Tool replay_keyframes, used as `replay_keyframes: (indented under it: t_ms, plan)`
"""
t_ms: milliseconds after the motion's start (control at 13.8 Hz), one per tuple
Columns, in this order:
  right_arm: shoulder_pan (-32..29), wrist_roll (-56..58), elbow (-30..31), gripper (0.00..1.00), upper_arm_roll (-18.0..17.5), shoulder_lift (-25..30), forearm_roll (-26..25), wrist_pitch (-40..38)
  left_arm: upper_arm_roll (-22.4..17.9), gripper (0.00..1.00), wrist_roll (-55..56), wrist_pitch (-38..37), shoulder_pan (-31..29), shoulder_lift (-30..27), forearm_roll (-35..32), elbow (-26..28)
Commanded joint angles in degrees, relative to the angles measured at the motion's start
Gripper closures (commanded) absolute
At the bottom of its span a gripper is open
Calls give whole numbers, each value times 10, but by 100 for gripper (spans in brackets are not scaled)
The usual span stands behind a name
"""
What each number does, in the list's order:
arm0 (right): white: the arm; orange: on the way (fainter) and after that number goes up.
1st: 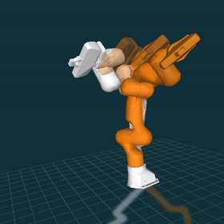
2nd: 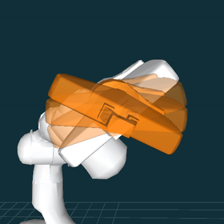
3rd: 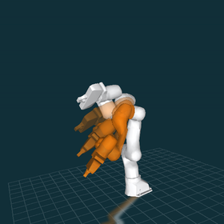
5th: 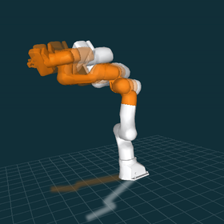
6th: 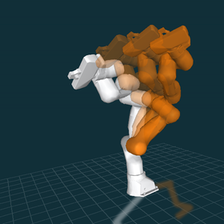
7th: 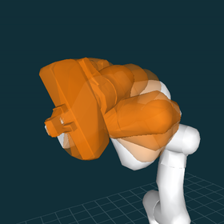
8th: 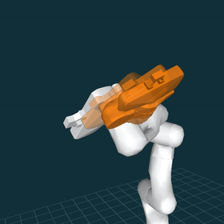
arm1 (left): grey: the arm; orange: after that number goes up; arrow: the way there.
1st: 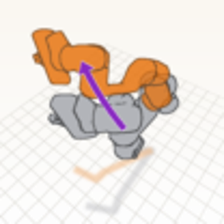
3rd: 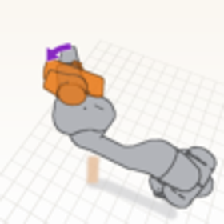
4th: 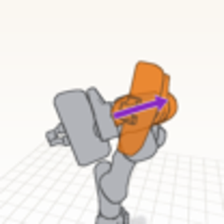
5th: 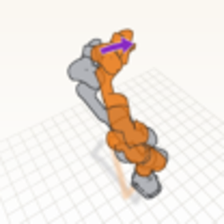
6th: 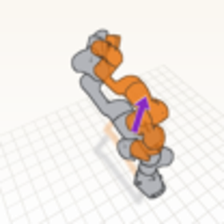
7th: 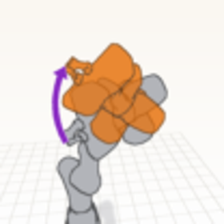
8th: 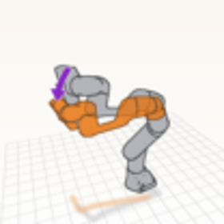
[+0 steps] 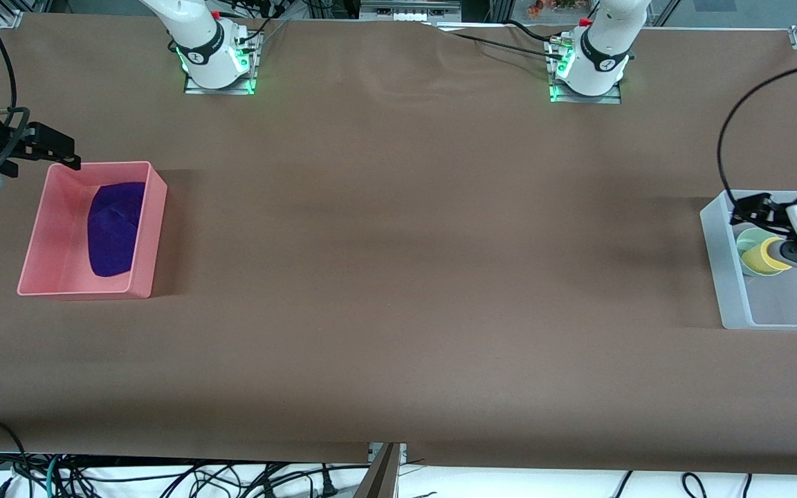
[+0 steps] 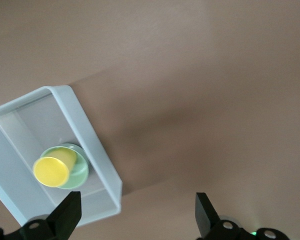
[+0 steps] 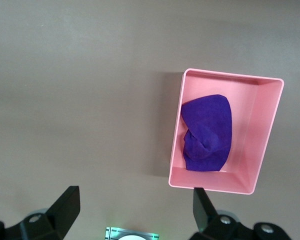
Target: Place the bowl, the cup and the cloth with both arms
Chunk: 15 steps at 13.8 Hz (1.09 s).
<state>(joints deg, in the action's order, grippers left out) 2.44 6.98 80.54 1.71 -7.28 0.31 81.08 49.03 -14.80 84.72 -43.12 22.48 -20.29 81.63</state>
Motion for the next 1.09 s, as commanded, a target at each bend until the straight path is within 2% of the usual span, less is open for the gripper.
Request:
replay_keyframes:
  t_ms: [0,72,290,362,435,580,652,870,1014]
  plan:
    - [-2,-2,2,0,-5,2,-8,6,16,0,29,-17,11,-16,5,-17]
    - [0,-2,1,0,-5,2,-8,6,-14,0,36,-11,49,-23,37,-16]
    - [0,-1,1,0,-5,2,-8,8,-285,0,42,29,249,-94,184,15]
    - [0,-1,2,0,-5,2,-8,8,-347,0,46,50,299,-112,203,41]
    - [1,-2,2,0,-5,2,-8,8,-386,0,53,64,332,-132,208,69]
    - [1,-2,2,0,-5,2,-8,8,-442,0,84,111,404,-190,200,140]
    - [0,-2,2,0,-5,2,-8,8,-457,0,105,133,423,-210,200,170]
    - [1,-2,2,0,-5,2,-8,12,-462,0,110,165,434,-249,200,224]
    - [1,-2,2,0,-5,2,-8,12,-462,0,104,164,435,-249,200,225]
